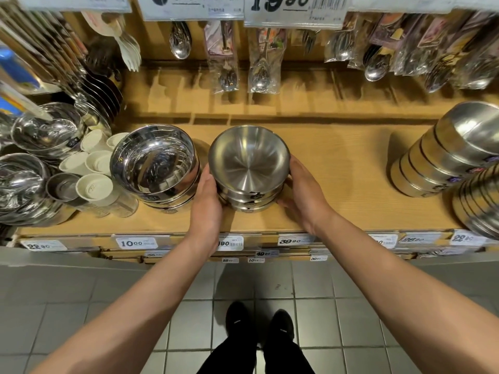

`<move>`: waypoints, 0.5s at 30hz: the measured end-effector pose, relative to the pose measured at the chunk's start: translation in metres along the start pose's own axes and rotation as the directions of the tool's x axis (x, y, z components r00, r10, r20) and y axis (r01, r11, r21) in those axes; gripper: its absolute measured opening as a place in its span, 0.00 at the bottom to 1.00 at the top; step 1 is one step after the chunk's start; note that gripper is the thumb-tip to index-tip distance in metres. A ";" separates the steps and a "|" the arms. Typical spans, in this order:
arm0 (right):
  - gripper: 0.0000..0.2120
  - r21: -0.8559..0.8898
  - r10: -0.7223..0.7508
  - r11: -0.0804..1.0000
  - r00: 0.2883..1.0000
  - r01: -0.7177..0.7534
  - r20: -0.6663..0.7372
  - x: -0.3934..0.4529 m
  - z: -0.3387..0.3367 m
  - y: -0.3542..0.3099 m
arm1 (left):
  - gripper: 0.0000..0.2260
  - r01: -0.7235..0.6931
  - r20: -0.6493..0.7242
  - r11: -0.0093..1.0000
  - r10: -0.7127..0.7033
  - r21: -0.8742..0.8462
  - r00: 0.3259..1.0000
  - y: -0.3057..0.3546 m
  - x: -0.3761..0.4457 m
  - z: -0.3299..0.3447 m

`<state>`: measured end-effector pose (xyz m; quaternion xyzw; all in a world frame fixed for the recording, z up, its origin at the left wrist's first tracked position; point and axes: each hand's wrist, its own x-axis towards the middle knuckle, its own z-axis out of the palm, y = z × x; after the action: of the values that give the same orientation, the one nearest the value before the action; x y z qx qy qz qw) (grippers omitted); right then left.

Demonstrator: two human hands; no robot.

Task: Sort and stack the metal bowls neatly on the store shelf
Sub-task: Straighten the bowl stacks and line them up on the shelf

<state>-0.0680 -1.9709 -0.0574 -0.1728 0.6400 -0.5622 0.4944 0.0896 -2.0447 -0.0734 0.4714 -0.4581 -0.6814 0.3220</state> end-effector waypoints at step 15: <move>0.16 -0.021 -0.084 0.996 0.994 0.082 -0.069 -0.001 -0.006 0.001 | 0.18 0.020 -0.003 0.993 -0.020 0.113 1.000 0.001 0.001 0.010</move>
<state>-0.0716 -1.9666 -0.0585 -0.1840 0.6544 -0.5820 0.4463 0.0805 -2.0427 -0.0715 0.4940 -0.4910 -0.6570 0.2883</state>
